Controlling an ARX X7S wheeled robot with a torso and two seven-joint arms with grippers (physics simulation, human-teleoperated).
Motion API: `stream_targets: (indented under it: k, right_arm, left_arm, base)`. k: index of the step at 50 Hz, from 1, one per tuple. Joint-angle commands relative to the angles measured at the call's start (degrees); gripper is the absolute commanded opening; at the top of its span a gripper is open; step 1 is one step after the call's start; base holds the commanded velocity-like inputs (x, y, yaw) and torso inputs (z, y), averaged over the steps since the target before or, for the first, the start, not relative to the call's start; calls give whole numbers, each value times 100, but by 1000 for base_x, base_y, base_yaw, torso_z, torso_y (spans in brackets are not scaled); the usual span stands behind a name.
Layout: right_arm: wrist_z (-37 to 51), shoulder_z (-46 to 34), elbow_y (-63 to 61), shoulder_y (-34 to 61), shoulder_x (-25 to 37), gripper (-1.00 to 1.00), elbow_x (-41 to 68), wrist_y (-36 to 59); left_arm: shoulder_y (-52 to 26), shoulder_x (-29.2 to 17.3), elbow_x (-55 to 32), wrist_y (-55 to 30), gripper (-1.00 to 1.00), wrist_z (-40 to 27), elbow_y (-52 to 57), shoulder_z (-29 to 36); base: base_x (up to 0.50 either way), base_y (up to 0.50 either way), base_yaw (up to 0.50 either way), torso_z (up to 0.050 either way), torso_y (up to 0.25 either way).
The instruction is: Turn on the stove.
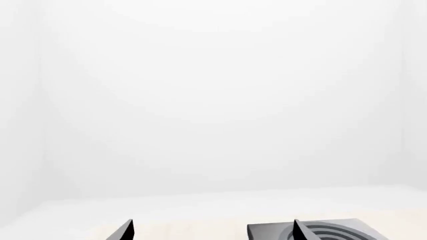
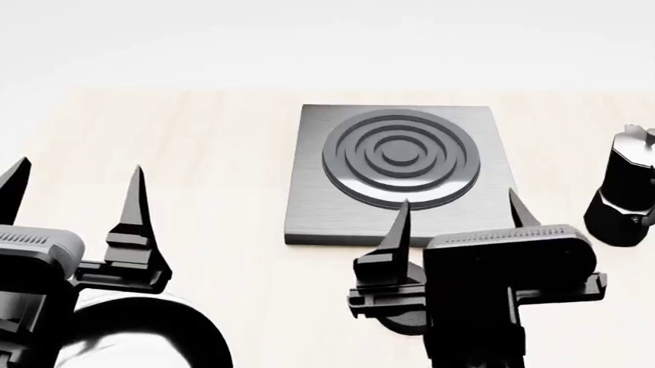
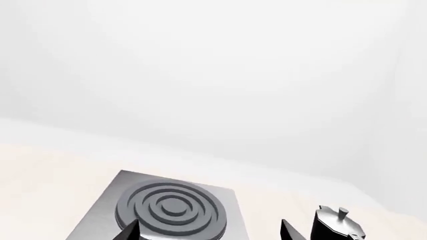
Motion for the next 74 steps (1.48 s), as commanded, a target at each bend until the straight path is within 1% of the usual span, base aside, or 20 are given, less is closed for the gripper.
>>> stream_targets:
  k: [1,74]
  right_arm:
    - [76,-49,-363,45,65,100,-7,191]
    - [250,-418,-1698,332,328,100,-18,801]
  left_arm:
    - [-6,-17,-9,0,100,-28,8,3]
    - [-40,-107,-51,16,100,-143,72,102]
  base:
    - [0,0,0,0,0]
    - [0,0,0,0,0]
